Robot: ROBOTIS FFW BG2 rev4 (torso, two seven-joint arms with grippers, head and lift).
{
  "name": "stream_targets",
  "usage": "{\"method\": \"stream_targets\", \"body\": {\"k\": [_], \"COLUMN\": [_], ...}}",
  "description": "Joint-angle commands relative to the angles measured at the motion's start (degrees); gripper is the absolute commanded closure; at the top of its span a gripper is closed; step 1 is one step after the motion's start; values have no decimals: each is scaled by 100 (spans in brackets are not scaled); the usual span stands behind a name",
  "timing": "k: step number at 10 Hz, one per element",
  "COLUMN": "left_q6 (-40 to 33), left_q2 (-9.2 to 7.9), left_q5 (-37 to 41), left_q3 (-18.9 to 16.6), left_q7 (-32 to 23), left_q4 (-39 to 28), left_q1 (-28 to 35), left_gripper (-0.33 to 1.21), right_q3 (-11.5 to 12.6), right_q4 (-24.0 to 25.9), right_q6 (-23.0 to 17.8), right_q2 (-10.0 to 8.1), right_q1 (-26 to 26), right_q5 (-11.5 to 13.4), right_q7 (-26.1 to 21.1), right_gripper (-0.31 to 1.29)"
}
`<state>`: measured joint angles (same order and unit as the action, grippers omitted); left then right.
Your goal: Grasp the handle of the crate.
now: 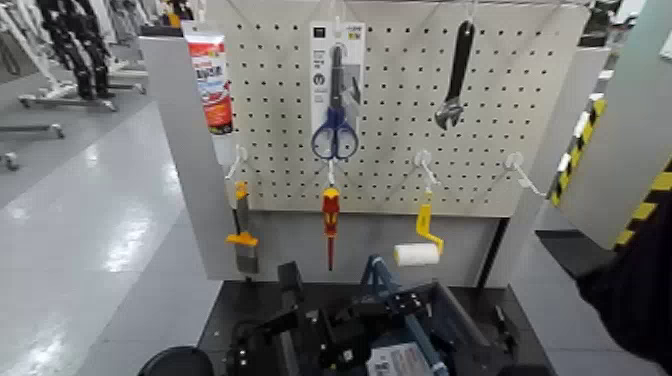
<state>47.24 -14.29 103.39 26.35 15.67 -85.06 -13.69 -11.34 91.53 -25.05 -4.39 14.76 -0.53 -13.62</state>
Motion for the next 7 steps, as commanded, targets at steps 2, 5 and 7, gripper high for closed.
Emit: {"method": "stream_targets", "body": {"k": [2,5,7], "left_q6": [39,48,48], "left_q2": [-47,-47,-47], "left_q5": [208,208,208], "left_q3": [-42,-51,-51], "left_q7": [-161,-152,-152], "left_q4": [-160,-177,-186], "left_q1": [191,191,191], "left_gripper": [118,118,118], "right_q3": [-9,-35,-35], "right_q4": [-4,5,14], "right_q6": [0,70,105], "right_q2": [0,0,0], "right_q1": [9,0,0], "right_q5": [0,-18,-26], "right_q7": [-9,-9,-9], "right_gripper": [13,13,13]}}
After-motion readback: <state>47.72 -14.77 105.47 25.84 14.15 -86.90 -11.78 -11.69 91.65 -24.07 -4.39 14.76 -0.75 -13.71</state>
